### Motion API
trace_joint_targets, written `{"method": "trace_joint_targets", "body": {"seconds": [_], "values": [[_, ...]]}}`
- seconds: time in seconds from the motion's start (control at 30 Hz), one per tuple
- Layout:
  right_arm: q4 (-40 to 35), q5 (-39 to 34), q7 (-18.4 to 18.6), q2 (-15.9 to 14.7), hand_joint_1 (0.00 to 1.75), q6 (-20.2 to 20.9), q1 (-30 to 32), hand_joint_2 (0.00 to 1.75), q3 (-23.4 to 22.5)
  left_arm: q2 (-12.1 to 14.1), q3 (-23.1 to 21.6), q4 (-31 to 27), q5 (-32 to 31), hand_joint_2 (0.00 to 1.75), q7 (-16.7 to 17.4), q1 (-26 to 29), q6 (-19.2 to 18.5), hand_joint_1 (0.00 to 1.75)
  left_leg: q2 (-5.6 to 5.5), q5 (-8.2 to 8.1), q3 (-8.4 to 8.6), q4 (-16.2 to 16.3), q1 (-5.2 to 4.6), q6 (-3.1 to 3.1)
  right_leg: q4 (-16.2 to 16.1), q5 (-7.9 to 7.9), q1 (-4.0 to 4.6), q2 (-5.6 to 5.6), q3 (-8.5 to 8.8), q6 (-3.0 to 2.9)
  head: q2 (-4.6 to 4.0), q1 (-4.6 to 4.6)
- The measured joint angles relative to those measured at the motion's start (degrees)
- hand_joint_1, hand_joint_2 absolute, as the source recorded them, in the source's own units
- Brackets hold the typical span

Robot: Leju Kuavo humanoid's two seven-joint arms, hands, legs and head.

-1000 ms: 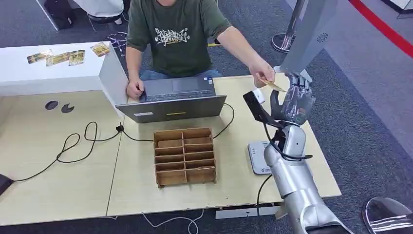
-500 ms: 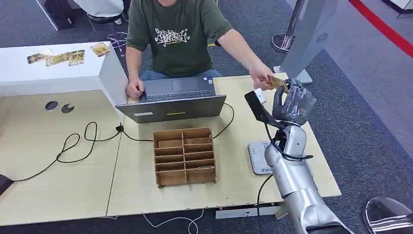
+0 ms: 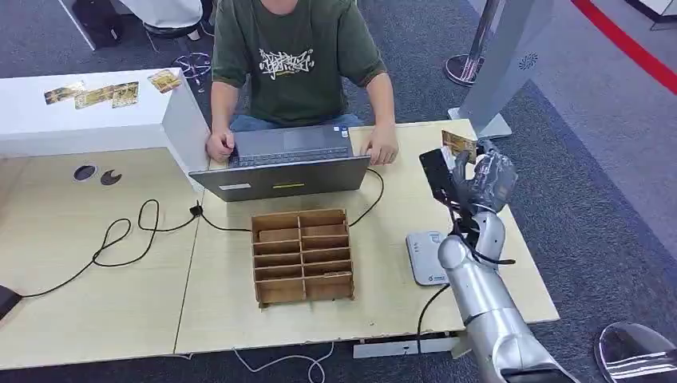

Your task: Pass the card to the sensor for recognition and then transmit it.

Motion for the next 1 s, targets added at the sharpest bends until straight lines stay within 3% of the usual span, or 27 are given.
{"method": "trace_joint_targets", "body": {"seconds": [0.13, 0.27, 1.0], "values": [[2.2, -21.2, -0.2, 0.3, 1.75, 13.9, -1.7, 1.75, -0.9, 0.1, 0.0, 0.0, 1.0, 0.0, -0.2, 0.0, -0.2, 0.0, 0.02, 0.0, -0.01, 0.0, 0.0, 0.0, 0.0, 0.01, 0.0, 0.02, -0.01, -0.01, 0.0, 0.0], [4.7, -29.7, 0.9, -0.1, 1.75, 20.0, -3.9, 1.75, -0.9, 0.5, 0.0, 0.0, 1.7, 0.0, -0.2, 0.0, -0.6, 0.0, 0.0, 0.01, 0.01, 0.0, 0.0, 0.0, 0.0, 0.01, 0.0, 0.01, -0.01, -0.01, 0.0, 0.0], [9.3, -34.8, 3.9, -6.0, 1.75, 20.2, -4.9, 1.75, 3.2, 1.1, 0.0, 0.0, 3.9, 0.0, -0.5, 0.2, -0.5, 0.0, -0.01, 0.0, 0.02, 0.0, 0.0, 0.0, 0.0, 0.0, 0.0, 0.01, -0.01, 0.0, 0.0, -0.02]]}}
